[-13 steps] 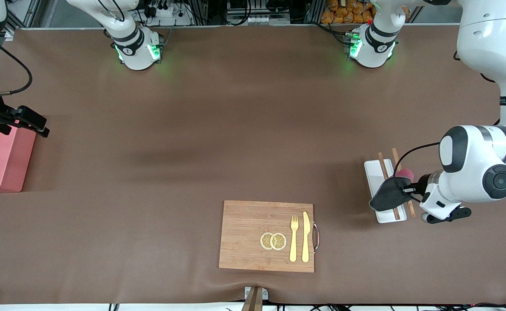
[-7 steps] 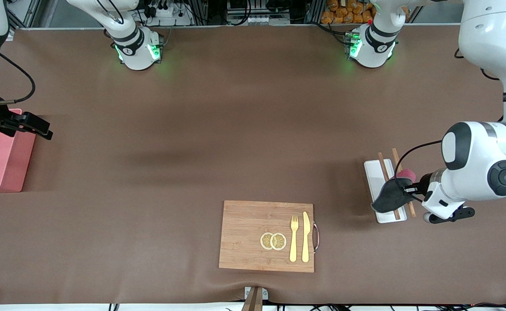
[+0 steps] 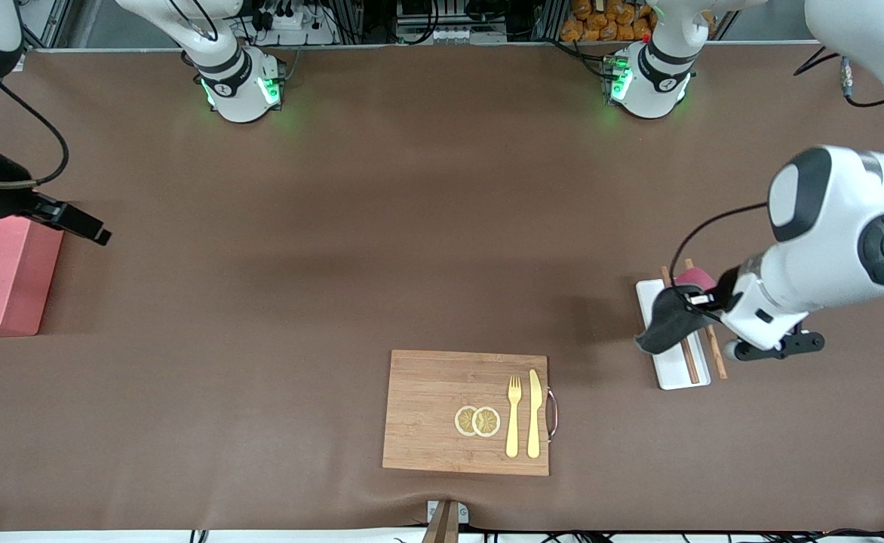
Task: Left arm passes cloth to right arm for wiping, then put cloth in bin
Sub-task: 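Lift the cloth with the left gripper while the right gripper moves inward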
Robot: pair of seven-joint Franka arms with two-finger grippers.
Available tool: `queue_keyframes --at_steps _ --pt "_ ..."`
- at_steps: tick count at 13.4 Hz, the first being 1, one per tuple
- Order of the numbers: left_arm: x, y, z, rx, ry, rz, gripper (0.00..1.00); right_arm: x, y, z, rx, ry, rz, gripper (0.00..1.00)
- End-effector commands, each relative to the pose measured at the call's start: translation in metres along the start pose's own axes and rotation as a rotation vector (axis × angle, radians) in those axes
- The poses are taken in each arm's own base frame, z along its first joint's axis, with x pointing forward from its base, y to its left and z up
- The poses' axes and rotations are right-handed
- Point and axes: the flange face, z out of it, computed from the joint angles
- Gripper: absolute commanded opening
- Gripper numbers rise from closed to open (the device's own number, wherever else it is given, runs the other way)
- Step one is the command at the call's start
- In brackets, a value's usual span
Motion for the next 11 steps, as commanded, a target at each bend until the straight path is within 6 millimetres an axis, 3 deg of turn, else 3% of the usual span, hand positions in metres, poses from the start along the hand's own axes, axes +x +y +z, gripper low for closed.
queue_keyframes --at_steps 1,5,8,11 --pt "-0.026 0.04 -0.025 -0.035 0.008 -0.018 0.0 -0.019 -0.031 0.0 0.036 -0.048 0.202 1.0" --pt "-0.065 0.124 -0.043 -0.145 -0.033 -0.209 0.0 -0.041 -0.072 0.022 0.047 -0.171 0.382 1.0" --pt "-0.095 0.19 -0.054 -0.205 -0.062 -0.347 0.0 -0.041 -0.096 0.047 0.111 -0.346 0.57 1.0" --pt "-0.124 0.252 -0.052 -0.278 -0.054 -0.519 0.0 -0.041 -0.122 0.073 0.121 -0.465 0.693 1.0"
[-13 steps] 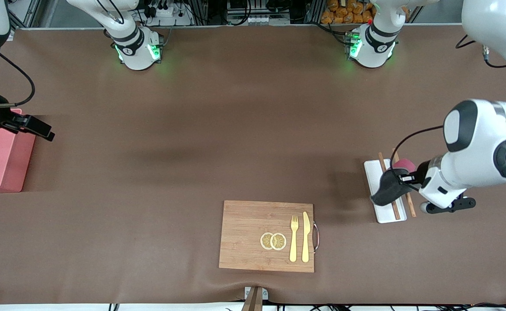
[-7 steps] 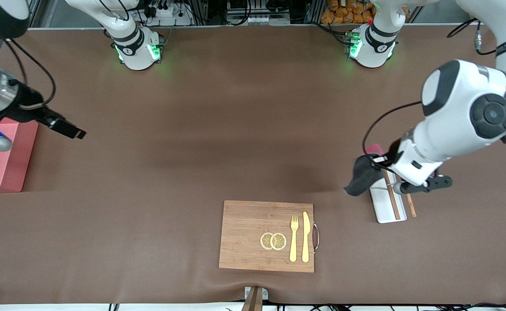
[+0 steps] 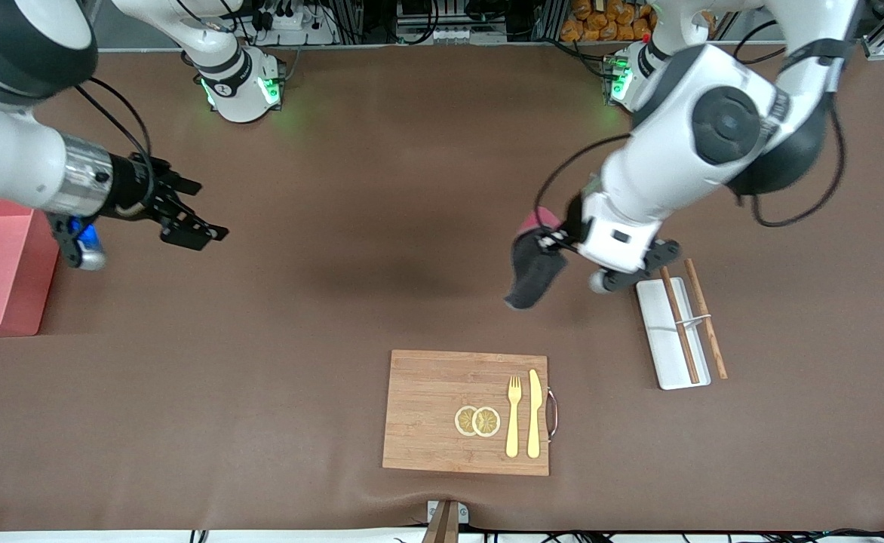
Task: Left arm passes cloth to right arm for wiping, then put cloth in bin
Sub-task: 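Carry the cloth toward the right gripper while the right gripper approaches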
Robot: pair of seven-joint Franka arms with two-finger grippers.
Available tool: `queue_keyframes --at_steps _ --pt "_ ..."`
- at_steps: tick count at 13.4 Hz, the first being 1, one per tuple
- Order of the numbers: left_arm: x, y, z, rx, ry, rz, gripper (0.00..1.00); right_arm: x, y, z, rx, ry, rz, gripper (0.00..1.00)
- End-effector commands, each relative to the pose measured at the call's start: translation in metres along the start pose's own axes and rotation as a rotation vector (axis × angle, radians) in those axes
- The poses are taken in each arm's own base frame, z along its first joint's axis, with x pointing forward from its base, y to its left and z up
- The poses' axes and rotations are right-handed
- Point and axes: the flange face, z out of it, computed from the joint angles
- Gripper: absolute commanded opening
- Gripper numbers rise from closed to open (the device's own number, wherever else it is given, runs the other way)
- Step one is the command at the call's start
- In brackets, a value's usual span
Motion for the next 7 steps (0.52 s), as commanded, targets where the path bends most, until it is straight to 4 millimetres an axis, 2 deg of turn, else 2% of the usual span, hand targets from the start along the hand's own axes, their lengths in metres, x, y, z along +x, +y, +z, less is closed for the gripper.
queue_keyframes --at_steps 1,3,4,6,7 --pt "-0.03 0.039 0.018 -0.102 -0.019 -0.215 0.0 -0.002 -0.021 0.023 0.013 -0.123 0.119 1.0" --pt "-0.048 0.065 0.041 -0.192 -0.04 -0.358 0.0 0.002 -0.035 0.043 0.019 -0.176 0.15 1.0" --pt "-0.059 0.076 0.053 -0.228 -0.054 -0.394 0.0 -0.01 -0.045 0.062 0.0 -0.182 0.151 1.0" --pt "-0.081 0.093 0.07 -0.294 -0.078 -0.451 0.0 -0.015 -0.062 0.086 0.007 -0.177 0.225 1.0" --pt "-0.089 0.099 0.075 -0.319 -0.091 -0.483 0.0 -0.021 -0.071 0.105 -0.01 -0.19 0.237 1.0"
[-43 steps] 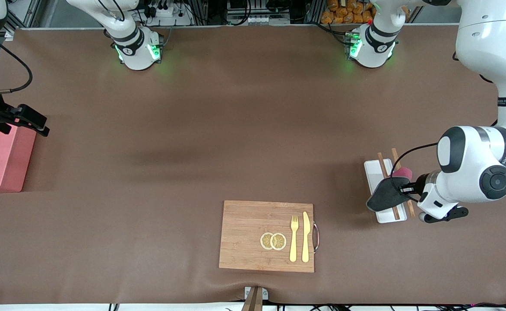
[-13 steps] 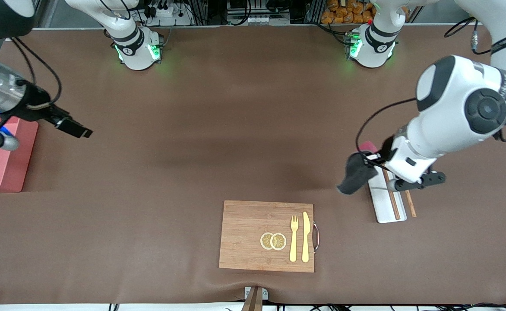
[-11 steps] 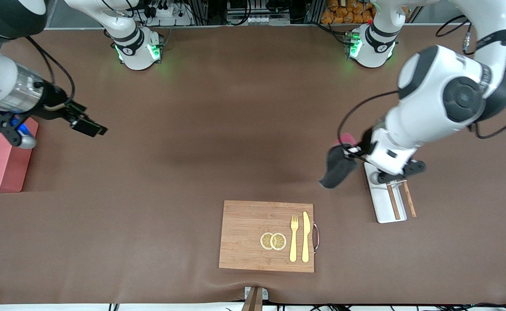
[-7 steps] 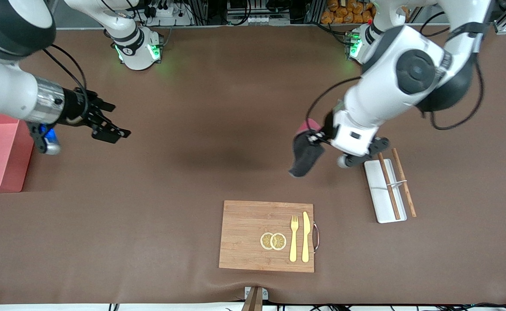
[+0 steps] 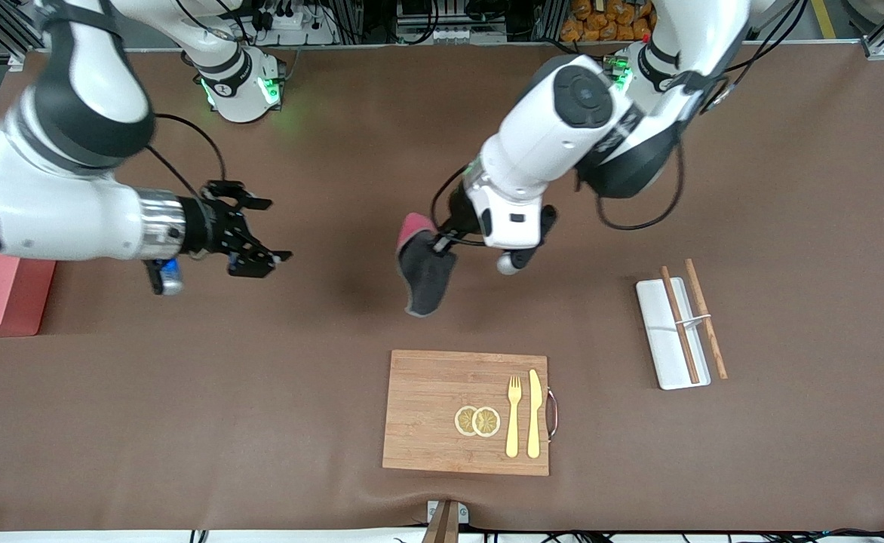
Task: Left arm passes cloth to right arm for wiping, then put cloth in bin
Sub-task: 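Carry the cloth toward the right gripper while the right gripper approaches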
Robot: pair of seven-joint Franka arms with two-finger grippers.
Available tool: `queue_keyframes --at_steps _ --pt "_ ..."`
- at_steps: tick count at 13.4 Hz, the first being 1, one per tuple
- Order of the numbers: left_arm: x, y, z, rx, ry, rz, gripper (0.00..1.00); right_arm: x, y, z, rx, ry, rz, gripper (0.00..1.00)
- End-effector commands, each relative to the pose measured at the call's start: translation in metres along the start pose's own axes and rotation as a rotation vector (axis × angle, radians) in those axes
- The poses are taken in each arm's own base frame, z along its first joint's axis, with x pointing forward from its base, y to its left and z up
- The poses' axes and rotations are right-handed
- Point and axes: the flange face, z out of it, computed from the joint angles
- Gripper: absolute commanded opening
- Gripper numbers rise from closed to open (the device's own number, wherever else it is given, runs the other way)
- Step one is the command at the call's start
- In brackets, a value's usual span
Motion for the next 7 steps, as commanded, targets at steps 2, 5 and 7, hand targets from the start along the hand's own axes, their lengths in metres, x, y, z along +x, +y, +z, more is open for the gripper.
queue_keyframes --at_steps 2,5,7 --pt "-0.03 0.012 0.017 -0.129 -0.066 -0.18 0.0 -0.005 -0.023 0.046 -0.023 -0.064 0.07 1.0" --pt "-0.042 0.012 0.036 -0.173 -0.104 -0.241 0.0 -0.009 -0.038 0.069 0.013 -0.069 0.123 1.0" --pt "-0.043 0.012 0.042 -0.192 -0.117 -0.27 0.0 -0.012 -0.045 0.078 0.039 -0.062 0.151 1.0"
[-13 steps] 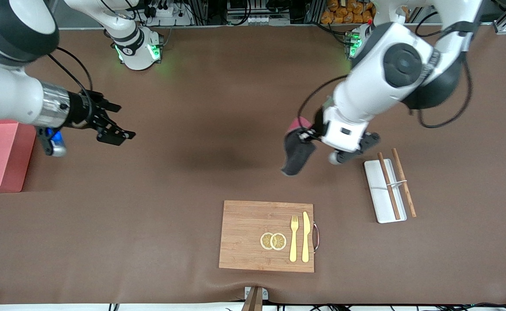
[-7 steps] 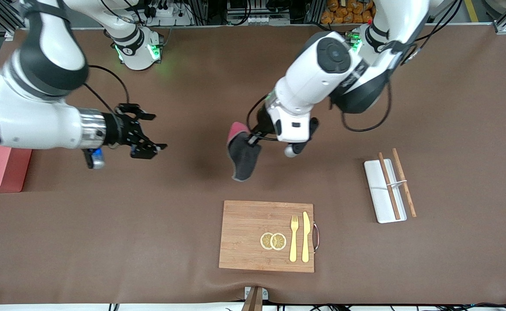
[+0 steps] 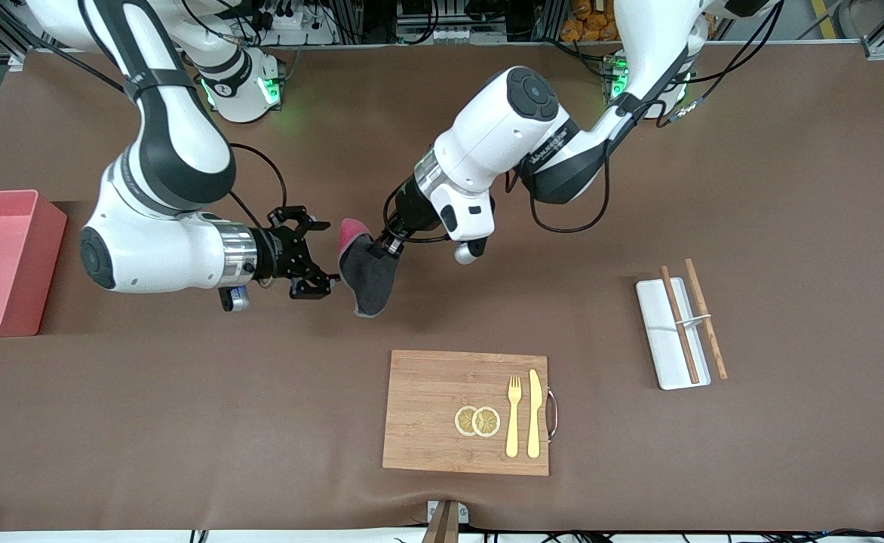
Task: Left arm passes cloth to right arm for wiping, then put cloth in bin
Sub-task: 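Carry the cloth toward the right gripper while the right gripper approaches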
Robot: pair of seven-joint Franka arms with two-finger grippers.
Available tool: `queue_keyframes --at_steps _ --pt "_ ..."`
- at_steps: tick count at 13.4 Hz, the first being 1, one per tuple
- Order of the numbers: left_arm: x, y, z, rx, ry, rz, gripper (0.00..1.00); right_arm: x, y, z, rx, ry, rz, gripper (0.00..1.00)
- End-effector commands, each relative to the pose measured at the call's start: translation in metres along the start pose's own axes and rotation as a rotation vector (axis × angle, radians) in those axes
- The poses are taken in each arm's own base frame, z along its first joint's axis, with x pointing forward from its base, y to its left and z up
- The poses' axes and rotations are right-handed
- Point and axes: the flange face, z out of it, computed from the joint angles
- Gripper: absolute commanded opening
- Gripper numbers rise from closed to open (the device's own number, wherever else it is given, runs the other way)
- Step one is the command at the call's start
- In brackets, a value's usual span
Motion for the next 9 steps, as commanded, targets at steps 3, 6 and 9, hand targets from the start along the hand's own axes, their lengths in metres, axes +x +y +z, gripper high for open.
queue_keyframes --at_steps 3,6,9 --pt "-0.006 0.004 0.009 -0.04 -0.033 -0.078 0.0 -0.022 -0.008 0.021 0.03 -0.003 0.025 0.93" --pt "-0.007 0.002 0.011 -0.037 -0.033 -0.079 0.0 -0.028 -0.007 0.028 0.028 0.003 0.014 0.52" --pt "-0.005 0.002 0.013 -0.035 -0.031 -0.073 0.0 -0.032 -0.007 0.033 0.028 0.014 0.007 0.0"
